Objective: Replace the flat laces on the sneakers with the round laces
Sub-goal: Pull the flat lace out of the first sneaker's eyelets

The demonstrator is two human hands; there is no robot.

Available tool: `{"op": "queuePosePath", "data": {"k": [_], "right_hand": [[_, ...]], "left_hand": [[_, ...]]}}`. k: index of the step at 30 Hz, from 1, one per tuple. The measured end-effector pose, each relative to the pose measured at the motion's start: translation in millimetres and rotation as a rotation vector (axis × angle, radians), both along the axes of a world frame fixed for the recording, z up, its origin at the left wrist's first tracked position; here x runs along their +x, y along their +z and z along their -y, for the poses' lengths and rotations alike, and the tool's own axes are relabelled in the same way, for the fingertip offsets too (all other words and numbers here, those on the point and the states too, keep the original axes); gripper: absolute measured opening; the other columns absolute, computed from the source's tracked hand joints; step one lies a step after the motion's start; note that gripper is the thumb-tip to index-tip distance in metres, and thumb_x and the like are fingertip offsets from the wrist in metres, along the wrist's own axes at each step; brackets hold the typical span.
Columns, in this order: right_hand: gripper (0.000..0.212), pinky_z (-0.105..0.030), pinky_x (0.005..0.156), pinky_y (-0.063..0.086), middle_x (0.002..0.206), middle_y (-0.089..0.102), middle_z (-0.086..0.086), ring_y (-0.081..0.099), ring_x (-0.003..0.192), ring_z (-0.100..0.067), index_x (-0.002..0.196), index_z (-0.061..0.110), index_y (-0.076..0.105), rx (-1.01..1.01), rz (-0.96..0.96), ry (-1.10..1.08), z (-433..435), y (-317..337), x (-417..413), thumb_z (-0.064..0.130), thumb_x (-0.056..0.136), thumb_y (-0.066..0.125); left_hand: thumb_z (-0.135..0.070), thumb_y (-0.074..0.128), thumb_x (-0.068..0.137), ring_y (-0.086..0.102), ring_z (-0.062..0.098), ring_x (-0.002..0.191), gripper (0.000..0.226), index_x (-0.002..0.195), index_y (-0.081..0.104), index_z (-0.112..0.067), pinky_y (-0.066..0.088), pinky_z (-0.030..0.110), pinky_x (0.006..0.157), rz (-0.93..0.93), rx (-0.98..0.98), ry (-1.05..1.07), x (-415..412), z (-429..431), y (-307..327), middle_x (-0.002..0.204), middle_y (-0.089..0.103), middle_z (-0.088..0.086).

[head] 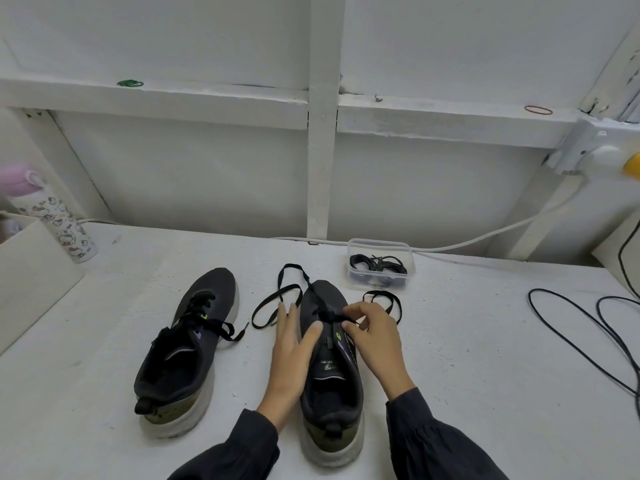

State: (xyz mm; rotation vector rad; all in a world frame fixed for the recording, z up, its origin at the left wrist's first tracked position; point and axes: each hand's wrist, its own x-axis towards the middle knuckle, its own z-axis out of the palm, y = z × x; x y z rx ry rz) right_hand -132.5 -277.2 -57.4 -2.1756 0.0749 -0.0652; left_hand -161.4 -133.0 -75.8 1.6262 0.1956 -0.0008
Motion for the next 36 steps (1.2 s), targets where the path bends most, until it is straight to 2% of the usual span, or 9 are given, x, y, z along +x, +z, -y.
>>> {"op": "queuePosePath", "data": {"k": [3,6,8,11,18,25,30,32,36], "right_hand": [[0.008,-0.017,0.065,0.039,0.093,0.059,0.007,0.055,0.085,-0.003,0.076,0.026,0.068,-0.069,-0.001,0.040,2,5,0,0.027,0.085,0.069],[0.017,-0.026,0.064,0.048,0.072,0.065,0.006,0.059,0.066,-0.006,0.070,0.021,0.069,0.103,-0.075,0.136,4,17,0,0.022,0.087,0.067],[0.018,-0.024,0.059,0.048,0.058,0.063,0.004,0.056,0.052,-0.009,0.078,0.015,0.071,0.194,-0.115,0.172,5,21,2,0.015,0.092,0.061],[0.012,-0.020,0.053,0.048,0.057,0.065,0.001,0.055,0.041,-0.007,0.094,0.018,0.072,0.075,-0.073,0.135,4,16,8,0.013,0.091,0.061],[0.009,-0.026,0.071,0.045,0.092,0.065,0.009,0.058,0.082,-0.009,0.091,0.022,0.073,-0.321,0.050,0.180,-1,15,16,0.022,0.086,0.065],[0.007,-0.036,0.060,0.042,0.074,0.065,-0.001,0.058,0.066,-0.022,0.094,0.016,0.051,-0.348,0.163,0.183,-5,8,27,0.022,0.094,0.050],[0.004,-0.028,0.065,0.042,0.078,0.064,0.010,0.058,0.072,-0.011,0.095,0.019,0.063,-0.158,0.091,0.158,-2,4,34,0.020,0.093,0.059],[0.006,-0.026,0.070,0.047,0.077,0.067,0.008,0.062,0.075,-0.011,0.087,0.021,0.070,-0.005,-0.017,0.163,11,7,37,0.015,0.087,0.068],[0.019,-0.031,0.070,0.052,0.070,0.068,-0.004,0.065,0.070,-0.020,0.072,0.032,0.070,0.046,-0.127,0.204,25,11,30,0.016,0.078,0.079]], "left_hand": [[-0.060,0.060,0.078,0.011,-0.001,0.147,0.091,0.153,0.019,-0.030,0.015,0.037,0.123,-0.008,-0.001,-0.057,-1,4,-1,0.161,0.013,-0.015],[-0.070,0.060,0.065,0.011,-0.003,0.146,0.106,0.153,0.018,-0.030,0.014,0.034,0.123,-0.030,-0.021,-0.119,-2,3,-1,0.160,0.012,-0.018],[-0.063,0.066,0.070,0.008,-0.004,0.146,0.105,0.154,0.013,-0.028,0.013,0.026,0.121,-0.020,0.004,-0.166,-4,2,-1,0.160,0.007,-0.018],[-0.036,0.068,0.089,0.004,-0.004,0.146,0.089,0.155,0.010,-0.024,0.014,0.016,0.114,-0.014,0.030,-0.200,-4,2,-2,0.160,0.002,-0.017],[-0.027,0.059,0.095,-0.001,-0.004,0.146,0.080,0.154,0.005,-0.024,0.010,0.020,0.118,-0.017,0.091,-0.223,-4,3,0,0.160,-0.003,-0.017],[-0.031,0.053,0.098,-0.005,-0.008,0.144,0.076,0.155,0.004,-0.025,0.004,0.019,0.118,0.004,0.161,-0.265,-4,2,2,0.160,-0.005,-0.019],[-0.026,0.054,0.098,-0.001,-0.007,0.145,0.072,0.153,0.008,-0.027,0.005,0.022,0.121,0.009,0.157,-0.263,-4,-2,1,0.161,-0.001,-0.018],[-0.026,0.054,0.098,-0.001,-0.008,0.144,0.071,0.153,0.010,-0.029,0.006,0.023,0.121,0.015,0.163,-0.269,-5,-2,0,0.161,0.000,-0.019],[-0.032,0.056,0.097,-0.001,-0.009,0.144,0.071,0.152,0.009,-0.034,0.007,0.023,0.121,0.018,0.175,-0.263,-4,-2,0,0.161,0.000,-0.020]]}}
